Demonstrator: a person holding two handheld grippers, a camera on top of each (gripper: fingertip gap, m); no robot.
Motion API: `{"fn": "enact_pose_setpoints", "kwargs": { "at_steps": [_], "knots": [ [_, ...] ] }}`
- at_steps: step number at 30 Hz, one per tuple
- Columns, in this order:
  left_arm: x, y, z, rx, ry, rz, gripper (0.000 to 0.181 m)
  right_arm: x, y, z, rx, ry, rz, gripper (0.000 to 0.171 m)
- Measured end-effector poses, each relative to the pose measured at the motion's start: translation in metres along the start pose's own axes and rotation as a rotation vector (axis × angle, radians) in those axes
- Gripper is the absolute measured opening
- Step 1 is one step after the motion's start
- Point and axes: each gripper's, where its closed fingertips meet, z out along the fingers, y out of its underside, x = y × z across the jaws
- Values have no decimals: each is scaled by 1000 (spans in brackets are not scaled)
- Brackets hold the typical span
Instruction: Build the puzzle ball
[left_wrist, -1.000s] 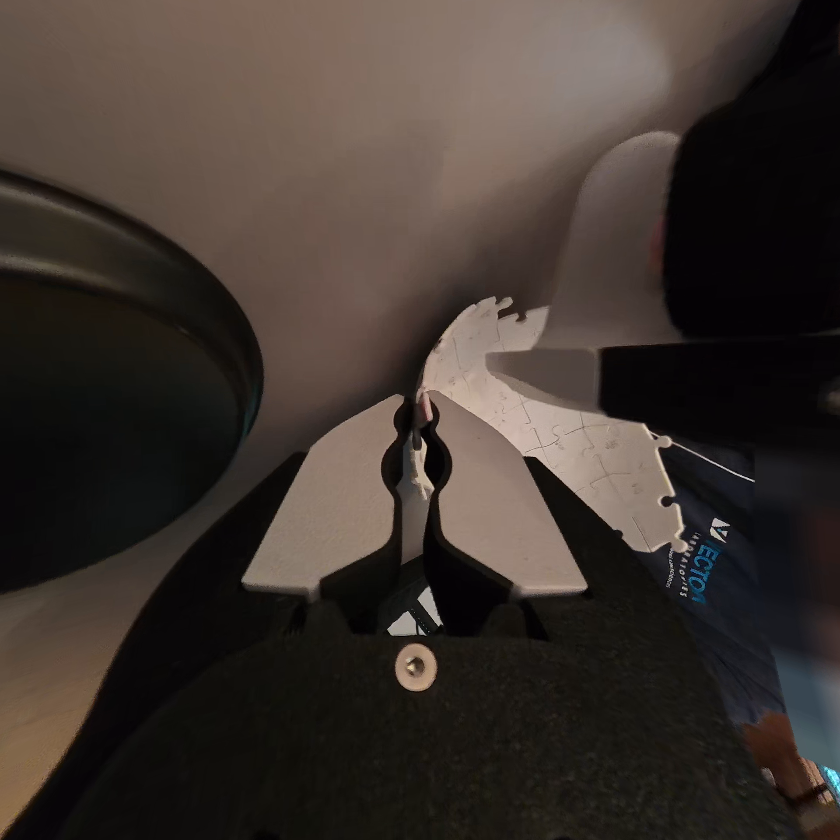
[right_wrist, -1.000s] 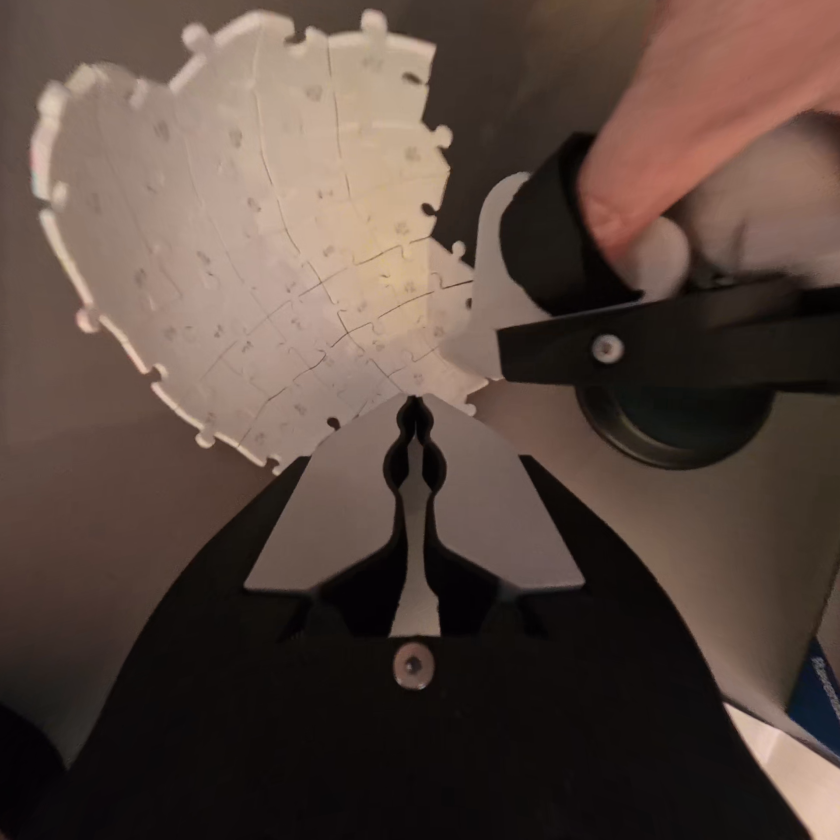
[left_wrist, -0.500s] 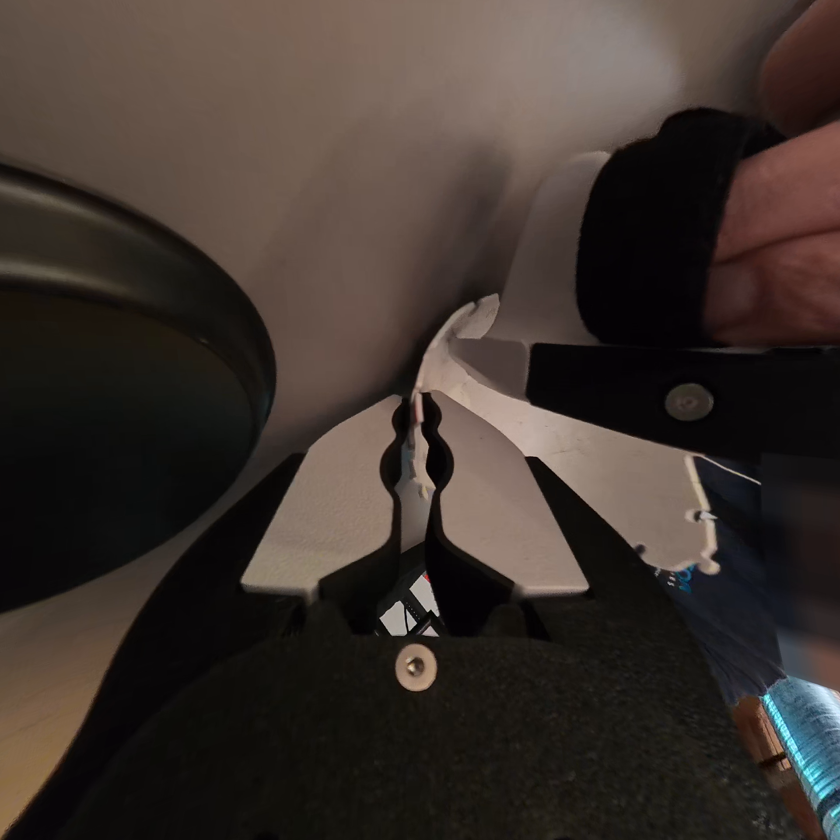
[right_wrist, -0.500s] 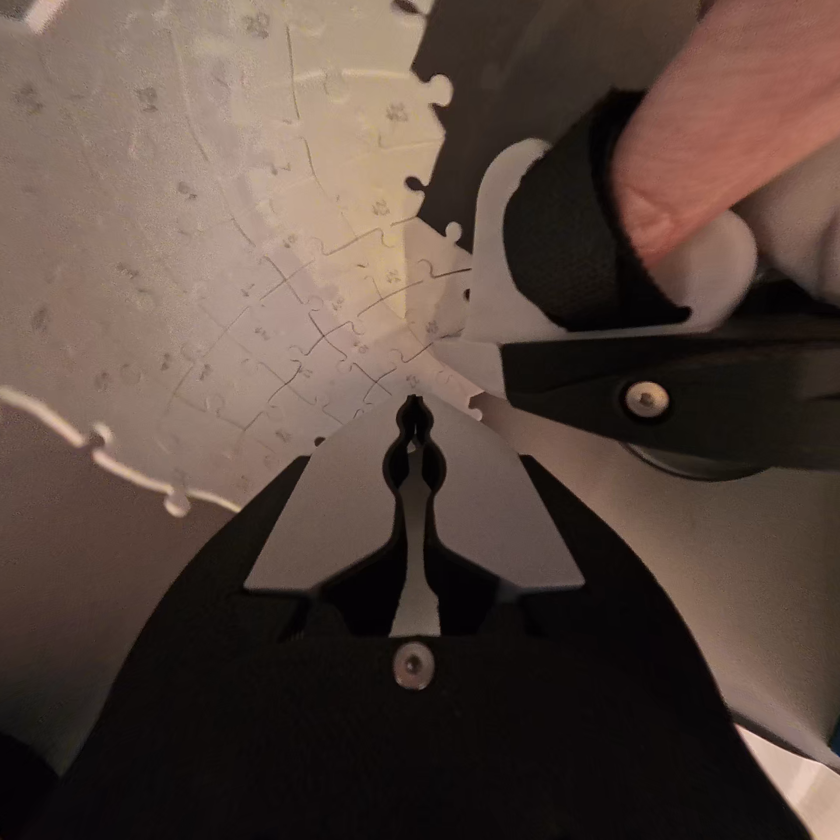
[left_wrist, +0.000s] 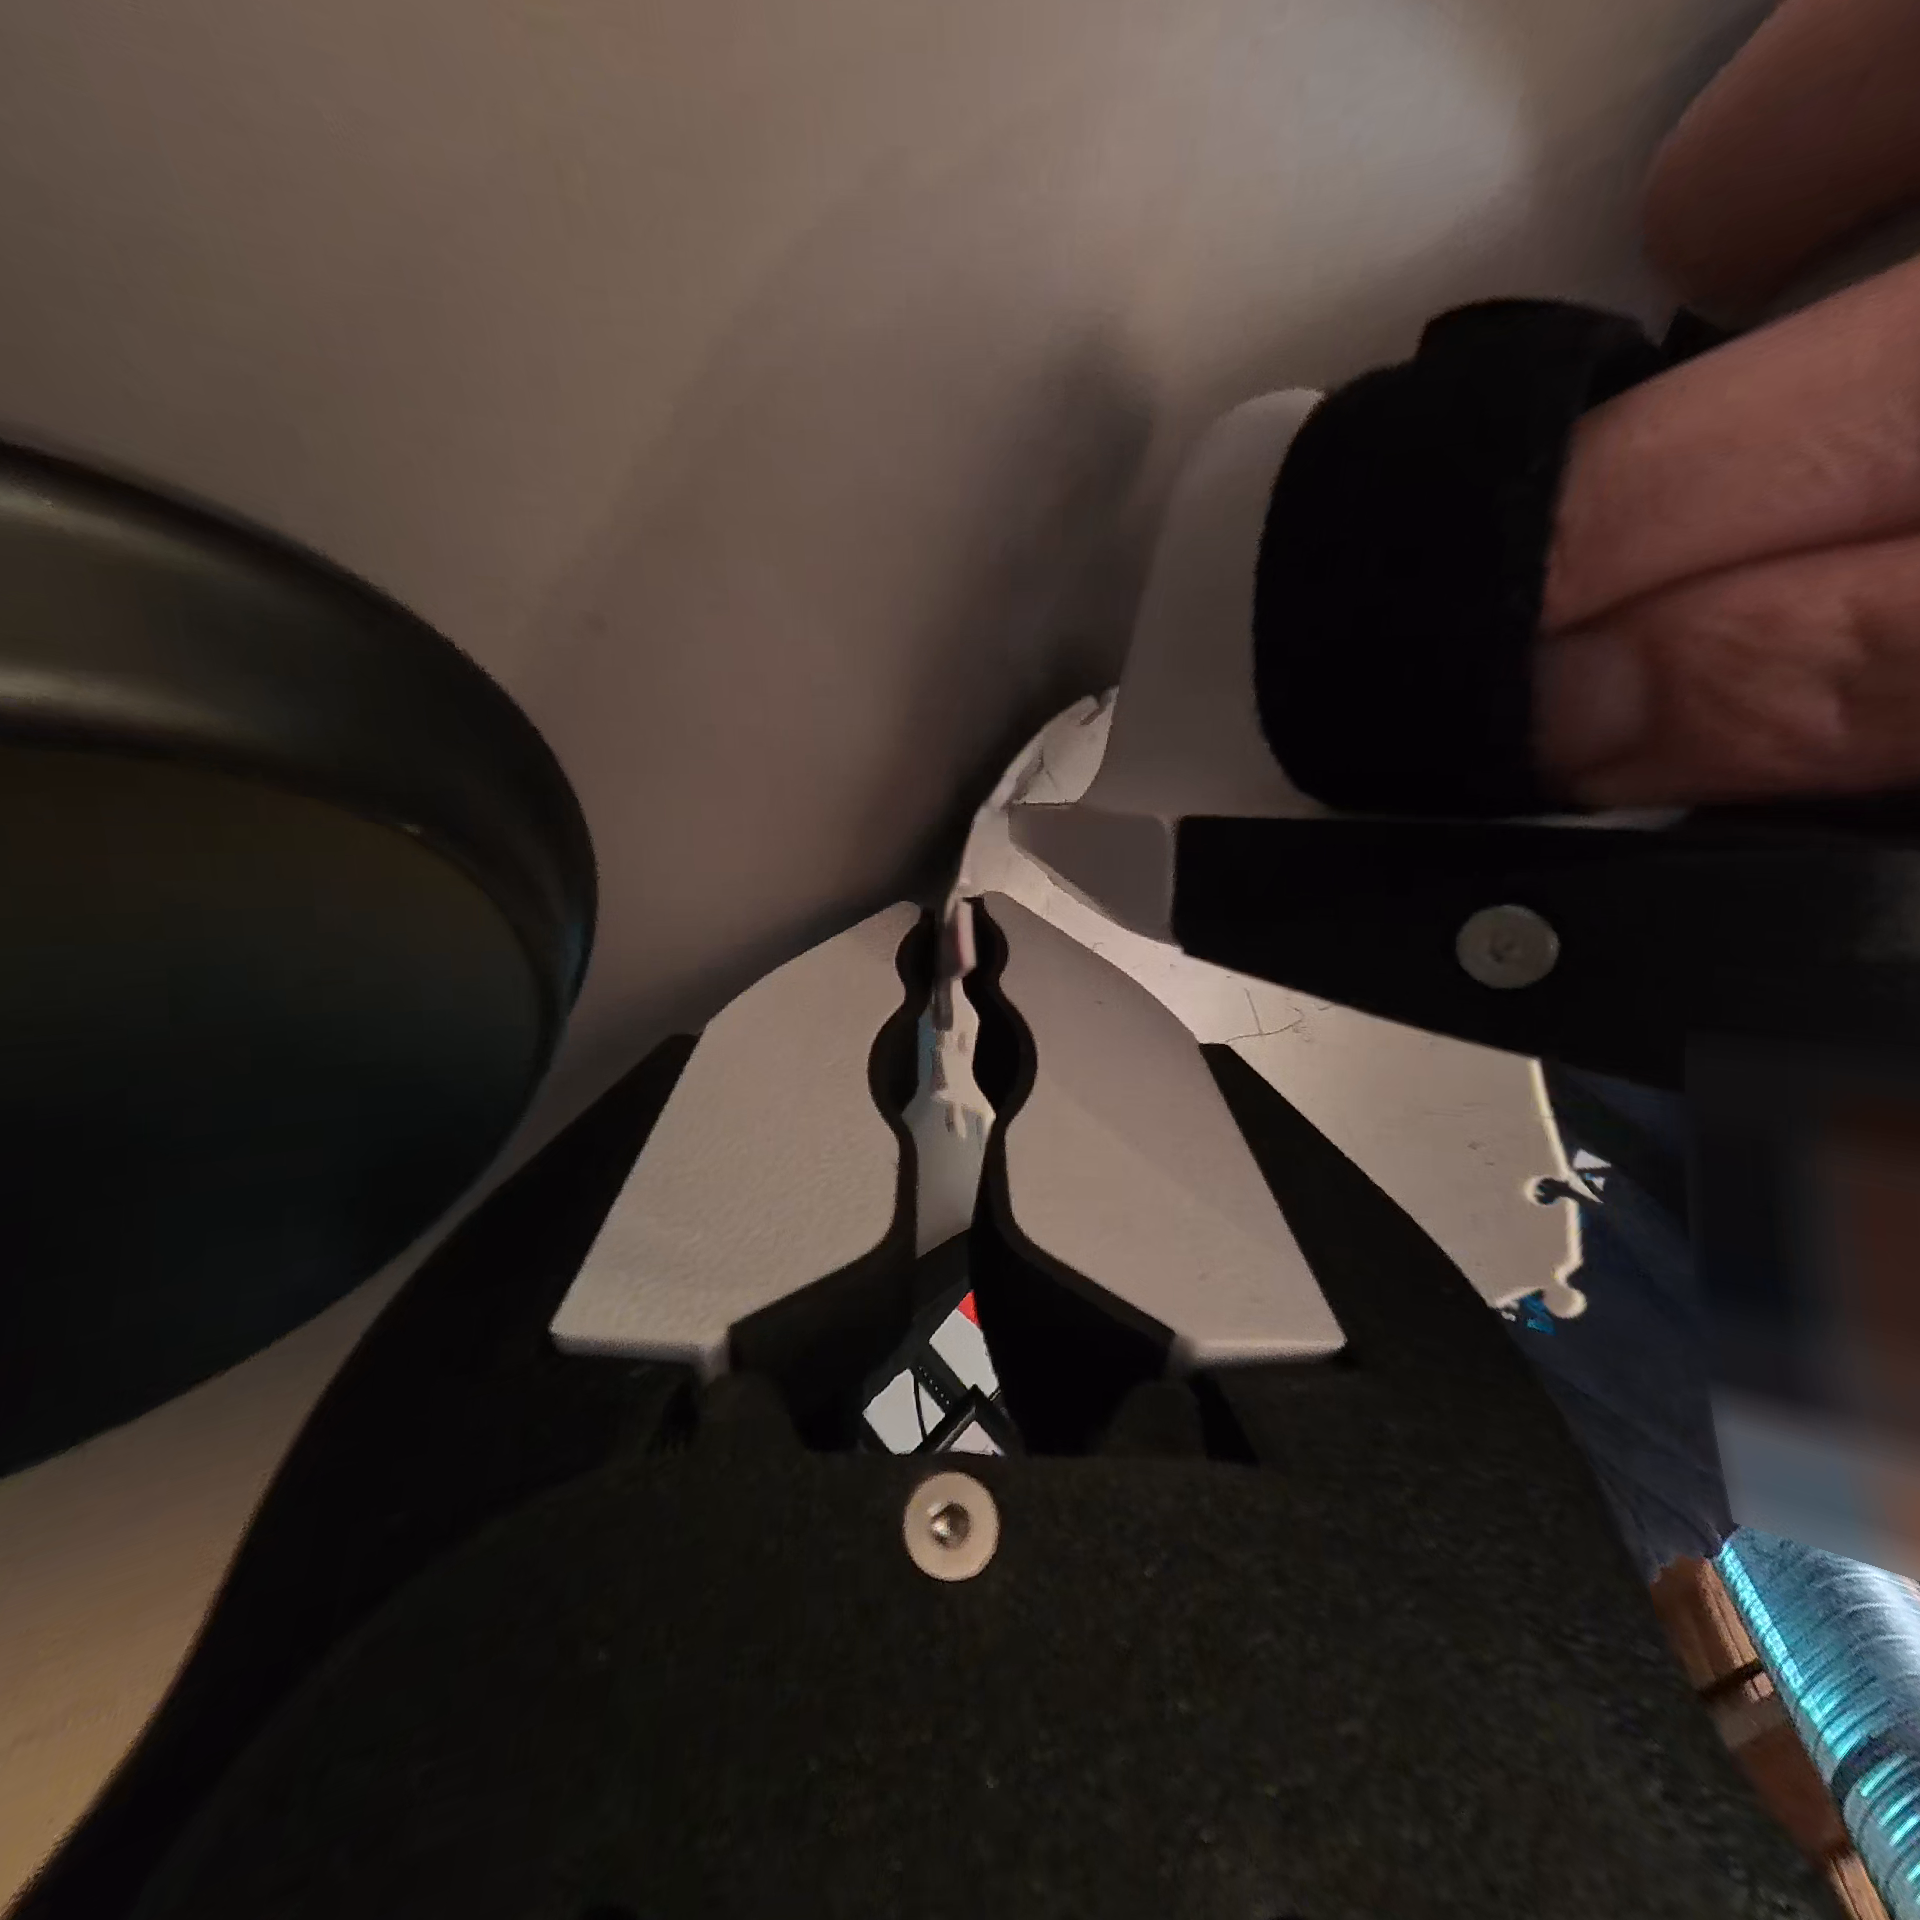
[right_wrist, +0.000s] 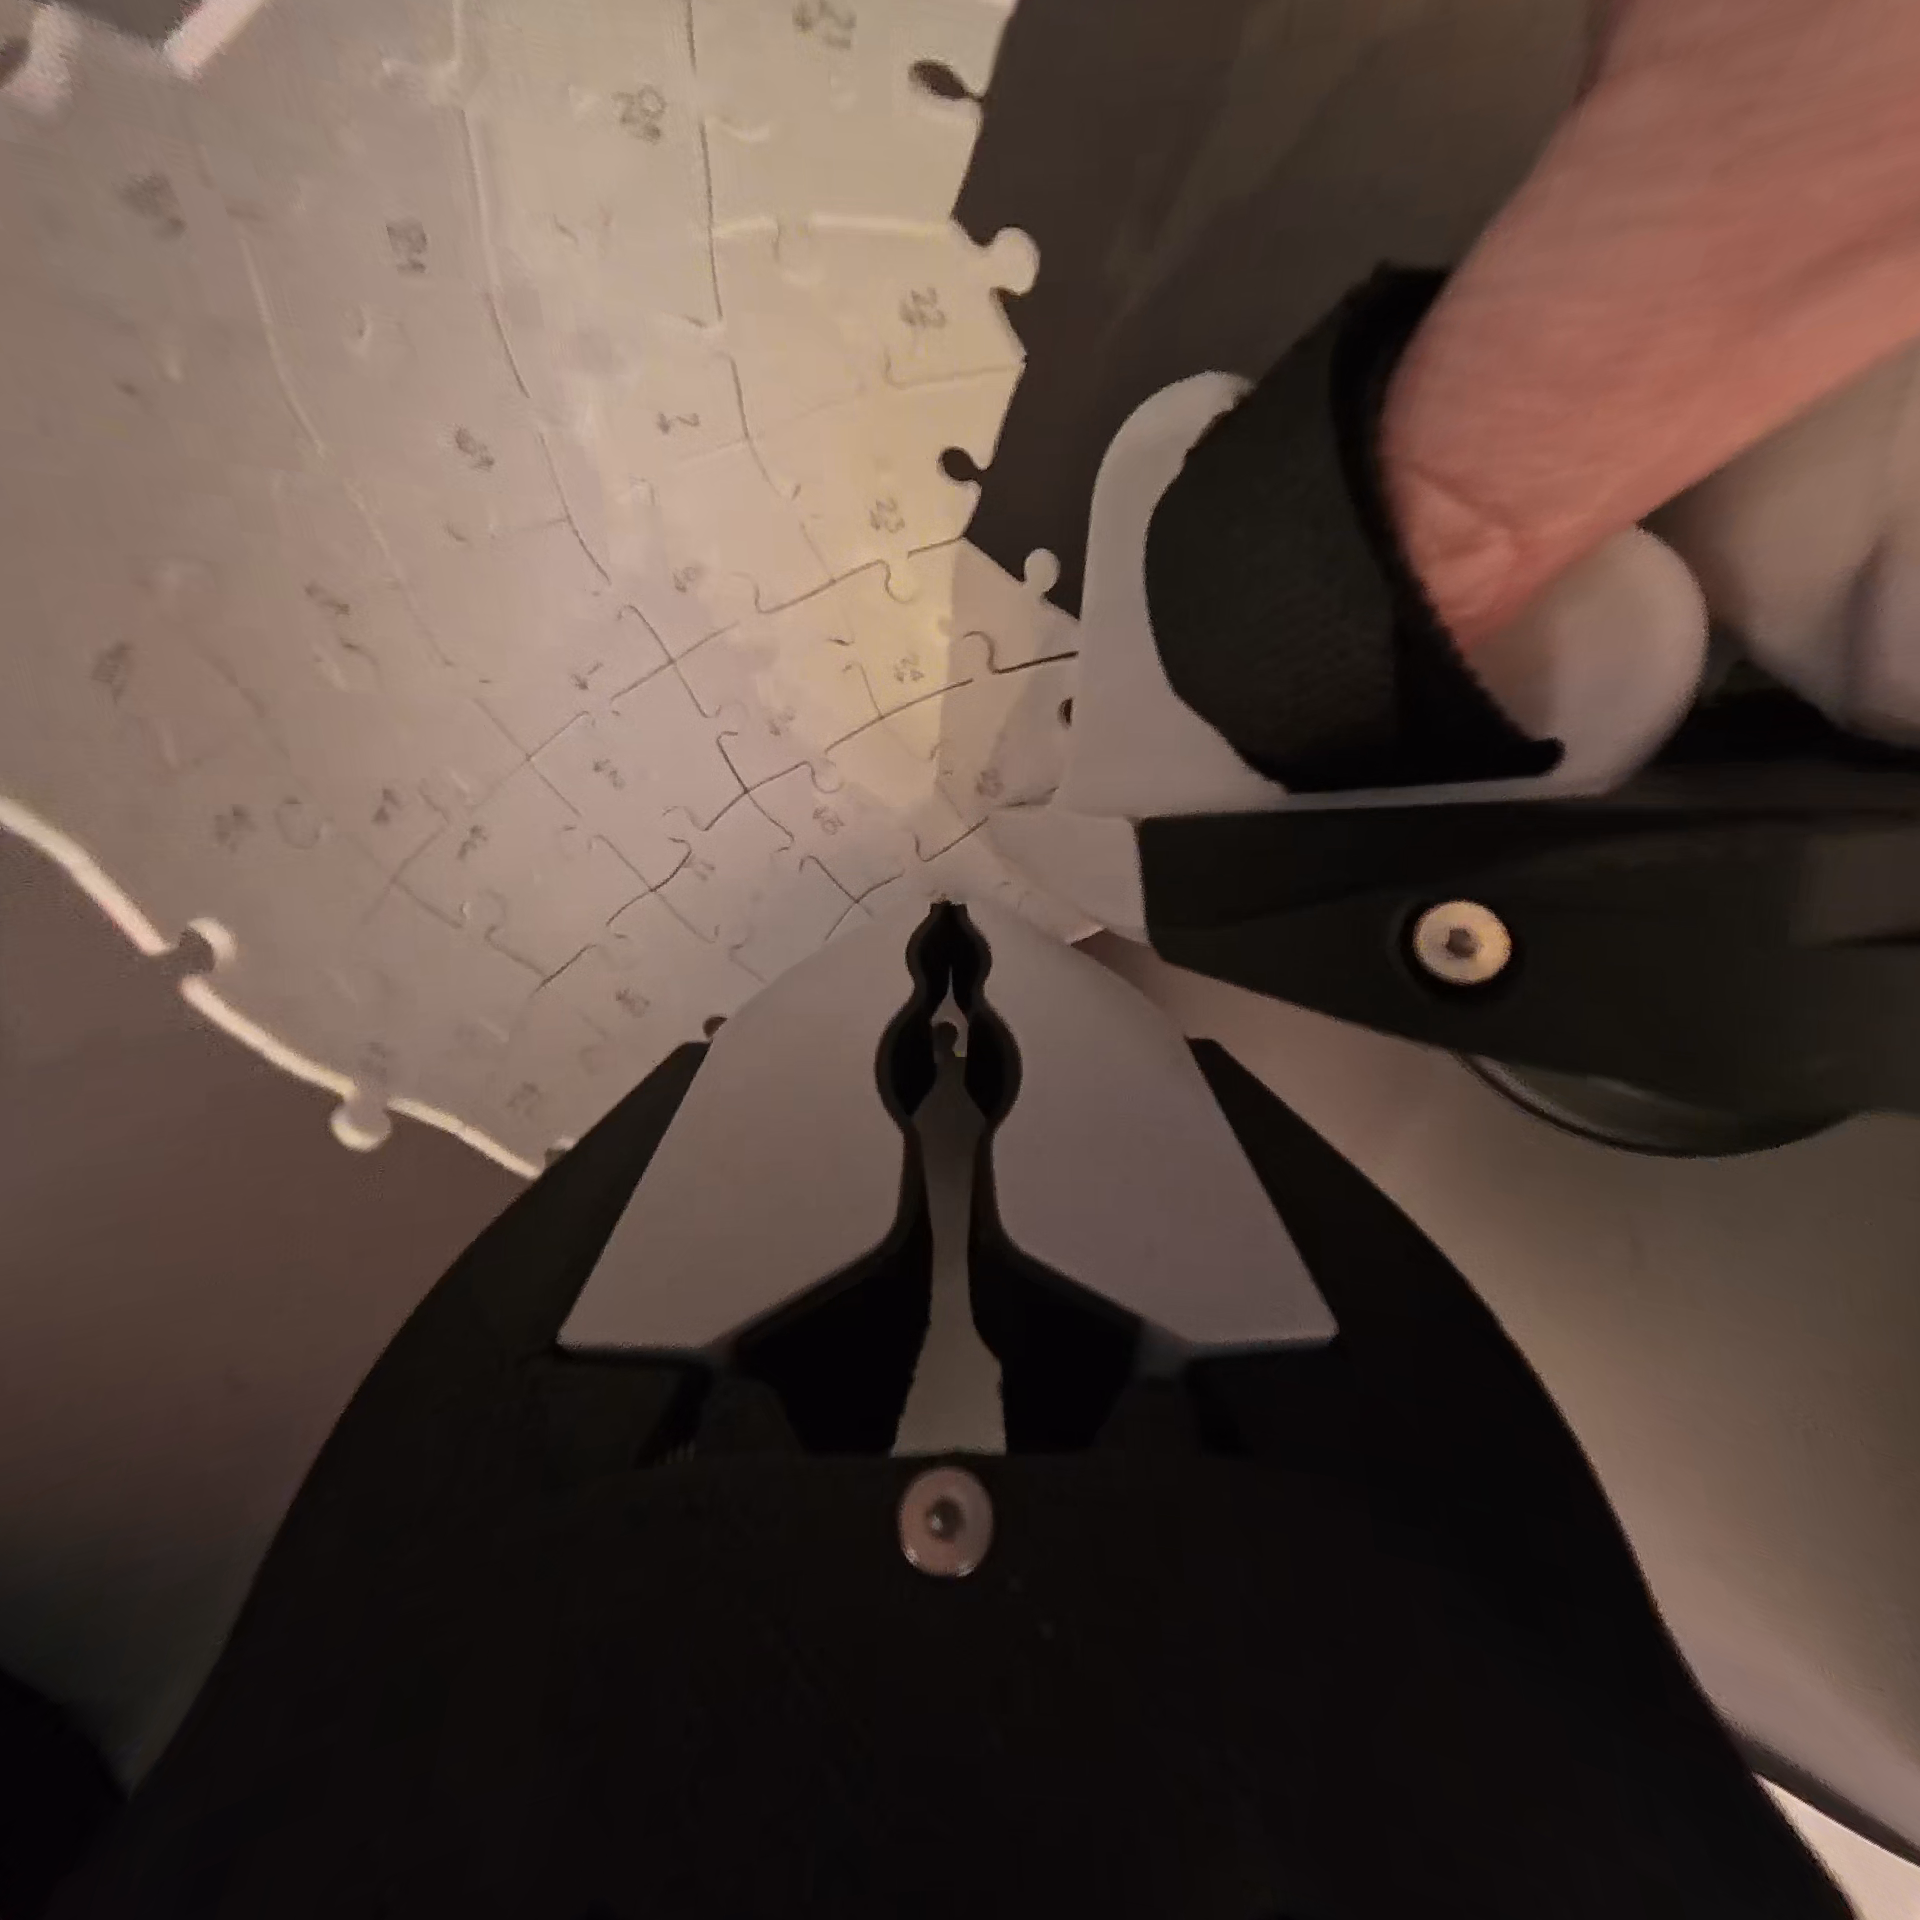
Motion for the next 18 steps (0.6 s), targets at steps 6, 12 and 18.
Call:
{"fn": "enact_pose_setpoints", "kwargs": {
  "at_steps": [6,12,18],
  "knots": [
    [2,1,-1,-3,-3,10,4,-18,-10,-21,105,-95,-27,1],
    [2,1,-1,-1,-2,15,4,-24,8,-5,-49,-120,-33,1],
    [7,1,-3,9,22,16,2,-26,10,-1,-75,-138,-27,1]
  ]
}}
